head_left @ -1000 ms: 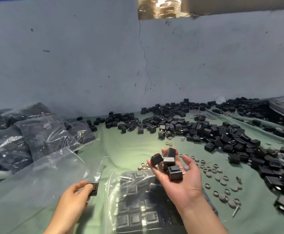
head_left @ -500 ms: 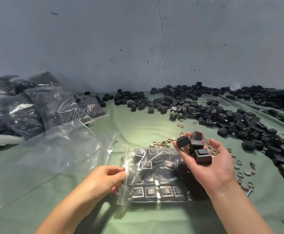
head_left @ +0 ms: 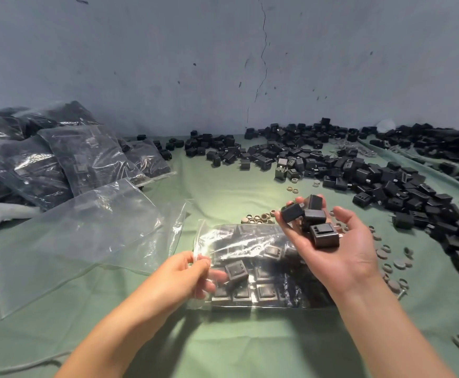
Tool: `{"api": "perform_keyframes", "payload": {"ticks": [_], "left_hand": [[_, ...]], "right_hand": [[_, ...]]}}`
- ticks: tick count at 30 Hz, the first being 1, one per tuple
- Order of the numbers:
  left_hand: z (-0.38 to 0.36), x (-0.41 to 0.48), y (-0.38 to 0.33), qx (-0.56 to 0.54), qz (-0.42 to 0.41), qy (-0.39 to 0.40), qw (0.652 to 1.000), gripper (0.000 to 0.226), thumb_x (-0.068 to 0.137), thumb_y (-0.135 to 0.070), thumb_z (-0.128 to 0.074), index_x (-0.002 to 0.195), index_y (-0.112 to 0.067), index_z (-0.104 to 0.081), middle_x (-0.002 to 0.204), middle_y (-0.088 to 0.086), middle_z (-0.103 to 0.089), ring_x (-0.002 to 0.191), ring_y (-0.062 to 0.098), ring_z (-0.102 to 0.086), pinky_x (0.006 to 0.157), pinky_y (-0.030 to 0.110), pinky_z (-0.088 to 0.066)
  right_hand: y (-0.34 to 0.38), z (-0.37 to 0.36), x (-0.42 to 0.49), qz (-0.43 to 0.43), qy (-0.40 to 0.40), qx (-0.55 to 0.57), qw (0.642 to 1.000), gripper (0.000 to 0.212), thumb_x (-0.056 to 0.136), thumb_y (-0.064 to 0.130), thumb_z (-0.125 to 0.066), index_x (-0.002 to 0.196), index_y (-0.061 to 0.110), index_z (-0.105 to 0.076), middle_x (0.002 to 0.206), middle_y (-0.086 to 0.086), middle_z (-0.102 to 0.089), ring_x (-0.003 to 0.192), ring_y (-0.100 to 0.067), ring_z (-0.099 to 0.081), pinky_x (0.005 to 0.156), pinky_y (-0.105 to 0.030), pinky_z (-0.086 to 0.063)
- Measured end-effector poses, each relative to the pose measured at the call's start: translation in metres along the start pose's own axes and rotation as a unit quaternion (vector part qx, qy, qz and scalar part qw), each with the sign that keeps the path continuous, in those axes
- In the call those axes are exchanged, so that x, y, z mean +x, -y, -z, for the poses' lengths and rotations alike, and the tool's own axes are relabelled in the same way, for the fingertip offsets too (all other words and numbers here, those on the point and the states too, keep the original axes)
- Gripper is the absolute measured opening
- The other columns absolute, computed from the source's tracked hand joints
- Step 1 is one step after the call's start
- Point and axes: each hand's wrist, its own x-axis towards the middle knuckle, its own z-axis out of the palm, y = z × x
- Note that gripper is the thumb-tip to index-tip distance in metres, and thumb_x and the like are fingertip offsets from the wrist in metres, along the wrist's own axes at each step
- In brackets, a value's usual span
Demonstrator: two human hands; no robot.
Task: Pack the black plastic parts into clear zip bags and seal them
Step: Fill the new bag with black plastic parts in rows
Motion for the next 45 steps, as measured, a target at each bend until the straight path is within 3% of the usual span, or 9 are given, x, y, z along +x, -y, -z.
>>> {"api": "perform_keyframes", "payload": {"ticks": [5,8,12,19,26,32,37,41,45], "left_hand": [[-0.003,0.003,-0.002,-0.028,-0.005,-0.086,0.996,0.019,0.101,-0.013,-0.049,0.119,-0.011,-0.049,0.092,0.005,-0.077,0.063,0.014,-0.06,0.059,0.026,-0.046],[0.001,-0.003,-0.004,0.127,-0.184,-0.264,0.938,0.034,0.096,-0.031,-0.056,0.129,-0.031,-0.046,0.104,-0.012,-0.064,0.078,0.004,-0.059,0.072,0.023,-0.043],[-0.012,-0.017,-0.014,0.169,-0.339,-0.18,0.908,0.03,0.094,-0.051,-0.054,0.123,-0.042,-0.053,0.101,-0.019,-0.058,0.085,0.007,-0.061,0.07,0.013,-0.046],[-0.021,-0.014,-0.005,0.202,-0.318,-0.1,0.921,0.014,0.092,-0.03,-0.064,0.104,-0.035,-0.06,0.106,-0.014,-0.054,0.079,0.002,-0.056,0.07,0.011,-0.042],[0.019,-0.01,-0.022,-0.096,-0.135,-0.159,0.973,0.008,0.098,-0.013,-0.055,0.096,-0.018,-0.061,0.082,0.002,-0.07,0.07,0.009,-0.069,0.059,0.024,-0.055],[0.054,-0.015,-0.014,-0.317,-0.011,-0.08,0.945,0.015,0.094,-0.009,-0.059,0.101,0.001,-0.068,0.097,0.021,-0.071,0.093,0.033,-0.071,0.063,0.03,-0.06],[0.051,-0.013,0.002,-0.209,0.013,-0.058,0.976,0.018,0.091,-0.013,-0.064,0.105,-0.004,-0.07,0.095,0.011,-0.071,0.08,0.016,-0.066,0.074,0.027,-0.055],[0.047,-0.012,0.017,0.1,-0.059,-0.127,0.985,0.021,0.09,-0.018,-0.07,0.108,-0.025,-0.062,0.101,0.005,-0.068,0.077,0.017,-0.067,0.075,0.033,-0.053],[0.046,-0.012,0.026,0.237,-0.137,-0.063,0.96,0.037,0.09,-0.021,-0.07,0.118,-0.043,-0.059,0.107,-0.008,-0.055,0.074,-0.002,-0.06,0.072,0.009,-0.042]], "right_hand": [[-0.014,0.0,0.0,-0.038,-0.004,-0.005,0.999,0.044,0.094,0.019,-0.054,0.137,0.012,-0.057,0.129,-0.019,-0.063,0.118,-0.037,-0.063,0.085,-0.068,-0.053],[-0.024,0.002,-0.002,-0.073,0.008,-0.017,0.997,0.045,0.092,0.018,-0.055,0.137,0.012,-0.058,0.128,-0.025,-0.062,0.121,-0.039,-0.06,0.086,-0.07,-0.051],[-0.044,0.004,-0.005,-0.141,0.027,-0.034,0.989,0.046,0.087,0.016,-0.059,0.133,0.008,-0.059,0.131,-0.028,-0.059,0.122,-0.041,-0.059,0.088,-0.072,-0.049],[-0.068,0.005,-0.009,-0.207,0.051,-0.077,0.974,0.035,0.082,0.014,-0.06,0.117,0.009,-0.061,0.119,-0.031,-0.061,0.114,-0.048,-0.062,0.095,-0.066,-0.048],[-0.051,0.001,-0.006,-0.148,0.012,-0.046,0.988,0.048,0.085,0.01,-0.06,0.133,0.002,-0.059,0.119,-0.034,-0.063,0.103,-0.046,-0.068,0.088,-0.065,-0.054],[-0.031,-0.004,-0.004,-0.096,0.011,-0.017,0.995,0.045,0.087,0.008,-0.059,0.131,0.001,-0.056,0.122,-0.034,-0.06,0.103,-0.045,-0.068,0.085,-0.063,-0.056],[-0.024,-0.006,-0.005,-0.068,0.003,-0.003,0.998,0.039,0.088,0.007,-0.06,0.127,0.004,-0.056,0.117,-0.036,-0.061,0.101,-0.046,-0.068,0.08,-0.062,-0.058],[-0.022,-0.006,-0.003,-0.062,-0.008,-0.005,0.998,0.039,0.088,0.007,-0.059,0.127,0.004,-0.057,0.117,-0.034,-0.061,0.1,-0.044,-0.069,0.082,-0.06,-0.058],[-0.021,-0.006,-0.002,-0.05,-0.014,-0.01,0.999,0.039,0.086,0.007,-0.059,0.125,0.005,-0.058,0.117,-0.034,-0.061,0.099,-0.044,-0.069,0.079,-0.06,-0.059]]}}
